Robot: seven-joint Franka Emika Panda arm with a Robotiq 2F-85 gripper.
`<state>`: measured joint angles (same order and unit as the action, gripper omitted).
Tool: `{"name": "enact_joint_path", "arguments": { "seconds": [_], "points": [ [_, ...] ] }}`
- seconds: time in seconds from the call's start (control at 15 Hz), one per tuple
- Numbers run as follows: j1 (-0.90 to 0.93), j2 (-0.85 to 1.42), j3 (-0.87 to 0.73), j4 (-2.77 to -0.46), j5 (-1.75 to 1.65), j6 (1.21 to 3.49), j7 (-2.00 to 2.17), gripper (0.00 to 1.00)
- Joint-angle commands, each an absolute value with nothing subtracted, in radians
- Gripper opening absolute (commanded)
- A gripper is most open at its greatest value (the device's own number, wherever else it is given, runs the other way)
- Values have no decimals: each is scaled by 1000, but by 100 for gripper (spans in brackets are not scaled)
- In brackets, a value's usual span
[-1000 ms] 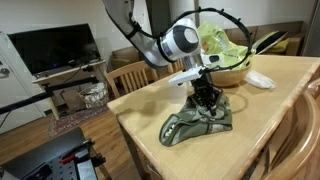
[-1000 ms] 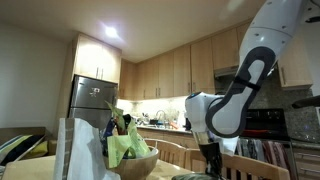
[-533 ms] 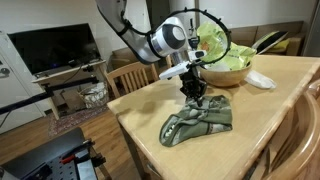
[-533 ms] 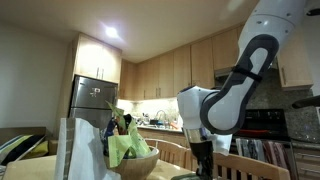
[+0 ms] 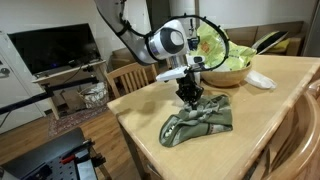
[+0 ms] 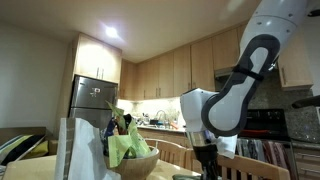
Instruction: Move the green towel to the right then fold the green towel
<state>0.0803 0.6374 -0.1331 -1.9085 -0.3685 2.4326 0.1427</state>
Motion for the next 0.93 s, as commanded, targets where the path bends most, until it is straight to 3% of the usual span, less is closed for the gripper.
{"name": "enact_joint_path", "arguments": {
  "seconds": [0.0, 0.07, 0.13, 0.2, 0.73, 0.87],
  "points": [
    [54, 627, -124, -1920, -334, 2414, 106, 1],
    [50, 629, -122, -1919, -329, 2412, 103, 1],
    [49, 631, -123, -1919, -328, 2411, 105, 27],
    [47, 631, -122, -1919, -327, 2404, 102, 30],
    [48, 609, -123, -1929, -324, 2417, 105, 89],
    [38, 586, -115, -1941, -317, 2425, 90, 100]
  ]
}}
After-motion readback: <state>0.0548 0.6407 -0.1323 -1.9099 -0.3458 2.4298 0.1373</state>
